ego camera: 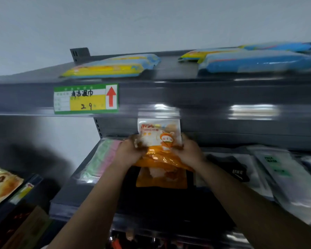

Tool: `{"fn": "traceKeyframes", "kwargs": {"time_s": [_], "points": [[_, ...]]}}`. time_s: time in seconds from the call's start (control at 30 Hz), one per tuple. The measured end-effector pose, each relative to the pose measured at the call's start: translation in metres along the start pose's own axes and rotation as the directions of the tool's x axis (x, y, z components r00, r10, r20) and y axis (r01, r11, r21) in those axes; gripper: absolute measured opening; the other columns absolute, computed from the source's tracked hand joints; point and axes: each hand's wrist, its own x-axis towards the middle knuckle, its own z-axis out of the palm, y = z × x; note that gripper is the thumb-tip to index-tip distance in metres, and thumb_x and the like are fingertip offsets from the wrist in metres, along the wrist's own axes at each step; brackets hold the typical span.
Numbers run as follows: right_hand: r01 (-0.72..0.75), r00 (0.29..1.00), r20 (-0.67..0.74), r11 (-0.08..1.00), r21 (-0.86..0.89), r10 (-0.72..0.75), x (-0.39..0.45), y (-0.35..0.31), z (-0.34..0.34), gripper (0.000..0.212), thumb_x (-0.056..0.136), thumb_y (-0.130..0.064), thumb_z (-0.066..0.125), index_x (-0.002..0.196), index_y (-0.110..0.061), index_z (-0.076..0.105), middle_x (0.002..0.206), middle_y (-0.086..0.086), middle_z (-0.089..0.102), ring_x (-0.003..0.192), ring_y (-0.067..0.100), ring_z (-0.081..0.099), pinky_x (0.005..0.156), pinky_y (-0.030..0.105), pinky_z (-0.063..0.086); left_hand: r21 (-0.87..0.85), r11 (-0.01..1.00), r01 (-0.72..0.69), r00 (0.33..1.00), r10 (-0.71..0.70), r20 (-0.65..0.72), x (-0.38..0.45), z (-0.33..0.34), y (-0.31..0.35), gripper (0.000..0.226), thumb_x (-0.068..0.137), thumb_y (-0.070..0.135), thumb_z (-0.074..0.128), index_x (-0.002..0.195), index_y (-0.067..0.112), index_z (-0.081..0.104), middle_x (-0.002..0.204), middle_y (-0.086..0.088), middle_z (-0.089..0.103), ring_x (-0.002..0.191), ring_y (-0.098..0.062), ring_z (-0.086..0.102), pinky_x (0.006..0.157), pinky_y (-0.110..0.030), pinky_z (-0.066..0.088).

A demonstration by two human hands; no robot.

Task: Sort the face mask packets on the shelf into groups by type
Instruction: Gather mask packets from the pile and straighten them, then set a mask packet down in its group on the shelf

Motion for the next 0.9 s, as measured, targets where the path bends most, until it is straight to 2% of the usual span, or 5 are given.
{"fn": "traceKeyframes", "kwargs": {"time_s": [0.1, 0.17, 0.3, 0.6, 0.9], "points": [[0.037, 0.999, 0.009, 0.987, -0.159, -0.036, 0.005, 0.004, 0.014, 0.043, 0.09, -0.036, 0.056, 0.131, -0.024, 0.051, 0.13, 0.009, 0.057, 0.117, 0.028, 0.053, 0.092, 0.029, 0.044, 0.124, 0.992, -0.03, 0.999, 0.026, 0.039, 0.005, 0.002, -0.013, 0.05, 0.082, 0.047, 0.061, 0.124, 0.02, 0.055, 0.119, -0.011, 0.065, 0.111, -0.03, 0.058, 0.091, -0.034, 0.046], [0.032, 0.999, -0.01, 0.978, -0.208, -0.035, 0.007, 0.004, 0.018, 0.04, 0.093, -0.041, 0.048, 0.129, -0.025, 0.052, 0.133, 0.008, 0.055, 0.121, 0.029, 0.048, 0.098, 0.039, 0.044, 0.109, 0.992, -0.067, 0.996, 0.06, 0.065, 0.007, 0.002, -0.016, 0.047, 0.084, 0.044, 0.061, 0.125, 0.02, 0.055, 0.122, -0.009, 0.064, 0.112, -0.028, 0.057, 0.095, -0.036, 0.046], [0.048, 0.997, -0.047, 0.936, -0.348, -0.069, 0.005, -0.003, 0.018, 0.042, 0.094, -0.045, 0.037, 0.129, -0.027, 0.051, 0.138, 0.001, 0.049, 0.128, 0.026, 0.039, 0.105, 0.039, 0.035, 0.117, 0.987, -0.112, 0.988, 0.097, 0.124, 0.009, 0.005, -0.02, 0.062, 0.075, 0.054, 0.052, 0.128, 0.023, 0.055, 0.127, -0.007, 0.061, 0.115, -0.028, 0.056, 0.098, -0.038, 0.045], [0.09, 0.988, -0.067, 0.875, -0.476, -0.138, -0.034, -0.006, -0.005, 0.04, 0.096, -0.039, 0.04, 0.133, -0.024, 0.047, 0.139, 0.001, 0.045, 0.129, 0.025, 0.036, 0.102, 0.038, 0.033, 0.453, 0.835, -0.314, 0.945, 0.319, 0.068, -0.019, 0.018, 0.01, 0.052, 0.09, 0.042, 0.049, 0.14, 0.027, 0.039, 0.147, 0.0, 0.039, 0.136, -0.027, 0.032, 0.112, -0.04, 0.027], [0.087, 0.993, 0.004, 0.729, -0.679, -0.114, -0.085, 0.027, -0.067, 0.046, 0.095, -0.036, 0.04, 0.135, -0.015, 0.042, 0.138, 0.008, 0.047, 0.127, 0.029, 0.038, 0.1, 0.038, 0.031, 0.625, 0.637, -0.452, 0.876, 0.449, 0.176, -0.067, 0.067, 0.08, 0.053, 0.091, 0.038, 0.043, 0.14, 0.024, 0.033, 0.145, -0.002, 0.038, 0.132, -0.026, 0.032, 0.107, -0.041, 0.025]]}}
